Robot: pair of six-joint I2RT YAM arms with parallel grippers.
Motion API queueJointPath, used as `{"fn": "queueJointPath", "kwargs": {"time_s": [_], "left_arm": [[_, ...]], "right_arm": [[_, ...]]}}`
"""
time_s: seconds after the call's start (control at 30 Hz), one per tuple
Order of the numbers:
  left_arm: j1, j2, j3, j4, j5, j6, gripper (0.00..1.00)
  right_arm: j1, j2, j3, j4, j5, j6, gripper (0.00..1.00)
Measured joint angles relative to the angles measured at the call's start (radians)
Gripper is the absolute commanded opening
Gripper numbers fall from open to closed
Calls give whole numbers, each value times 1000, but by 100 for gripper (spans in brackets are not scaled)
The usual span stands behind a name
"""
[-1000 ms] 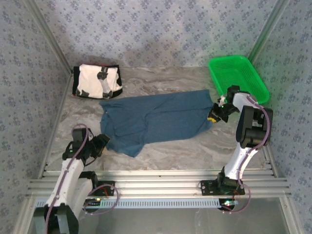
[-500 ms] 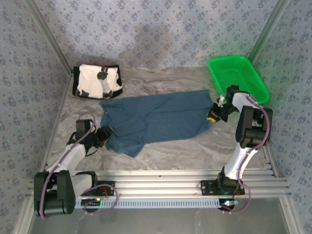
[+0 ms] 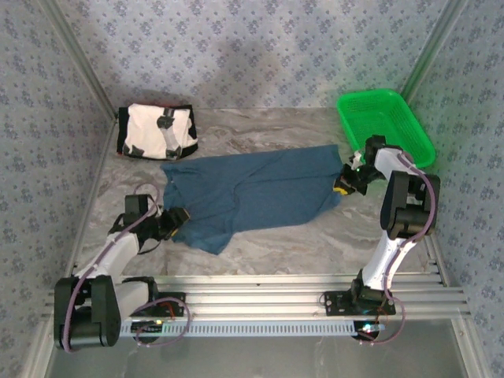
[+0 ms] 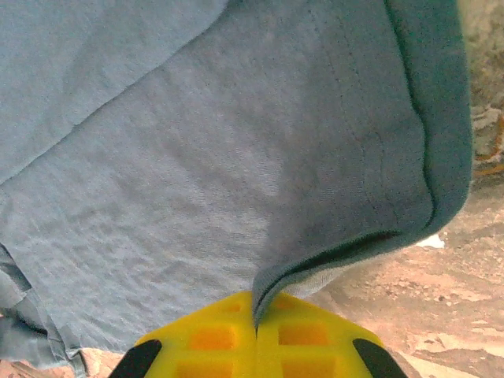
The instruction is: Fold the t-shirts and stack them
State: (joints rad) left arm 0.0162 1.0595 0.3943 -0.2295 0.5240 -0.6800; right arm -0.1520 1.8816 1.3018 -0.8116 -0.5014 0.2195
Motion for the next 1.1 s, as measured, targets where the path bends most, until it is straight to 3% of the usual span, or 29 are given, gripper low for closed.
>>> {"fn": "queueJointPath", "kwargs": {"time_s": [0.7,1.1], "left_arm": [[-117,-238,-42,-211,-24,-85,53],[-247,-269,-42,-330,-122,-162,47]], "right_arm": [[3,0,14,2,-11,0,0],[2,1,14,1,-12,0,0]]}}
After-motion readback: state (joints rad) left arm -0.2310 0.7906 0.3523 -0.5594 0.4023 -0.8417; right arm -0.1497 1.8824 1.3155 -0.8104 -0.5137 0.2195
